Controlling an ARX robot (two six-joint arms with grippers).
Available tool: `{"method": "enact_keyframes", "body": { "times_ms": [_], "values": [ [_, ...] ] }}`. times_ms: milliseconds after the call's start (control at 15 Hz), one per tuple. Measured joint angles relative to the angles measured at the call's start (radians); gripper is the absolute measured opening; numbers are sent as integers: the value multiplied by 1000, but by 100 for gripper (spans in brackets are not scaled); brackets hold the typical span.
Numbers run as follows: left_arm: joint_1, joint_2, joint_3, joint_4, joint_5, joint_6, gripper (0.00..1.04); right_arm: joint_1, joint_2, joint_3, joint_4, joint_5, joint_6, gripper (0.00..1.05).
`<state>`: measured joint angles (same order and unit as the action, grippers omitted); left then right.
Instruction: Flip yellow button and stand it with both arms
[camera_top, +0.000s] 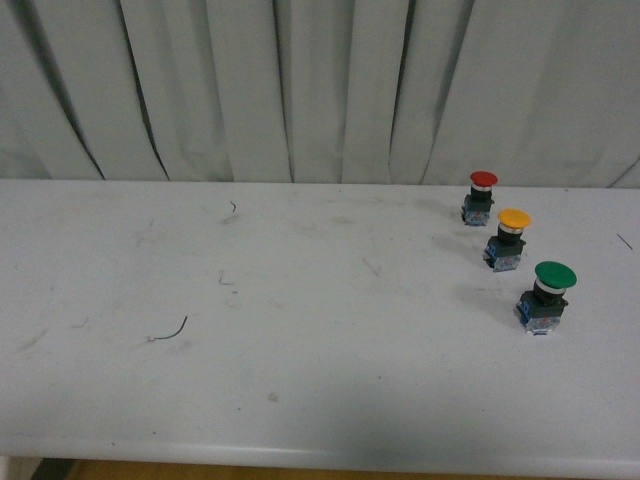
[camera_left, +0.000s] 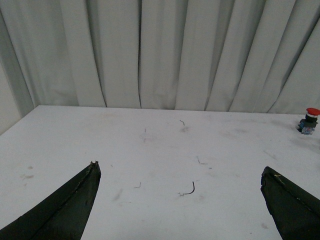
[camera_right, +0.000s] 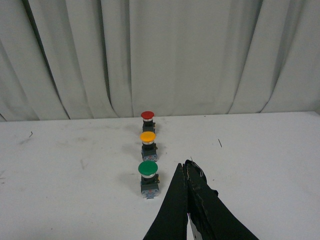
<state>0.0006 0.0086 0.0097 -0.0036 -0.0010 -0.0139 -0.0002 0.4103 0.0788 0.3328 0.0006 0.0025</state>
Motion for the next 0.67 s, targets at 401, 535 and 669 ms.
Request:
{"method": "enact_keyframes", "body": {
  "times_ms": [401, 535, 669],
  "values": [
    [0, 0, 0, 0, 0, 0, 98, 0, -142, -68, -58, 0, 0, 2],
    [0, 0, 0, 0, 0, 0, 98, 0, -183, -68, -103, 0, 0, 2],
    [0, 0, 0, 0, 0, 0, 98, 0, -218, -68, -139, 0, 0, 2]
  ]
}}
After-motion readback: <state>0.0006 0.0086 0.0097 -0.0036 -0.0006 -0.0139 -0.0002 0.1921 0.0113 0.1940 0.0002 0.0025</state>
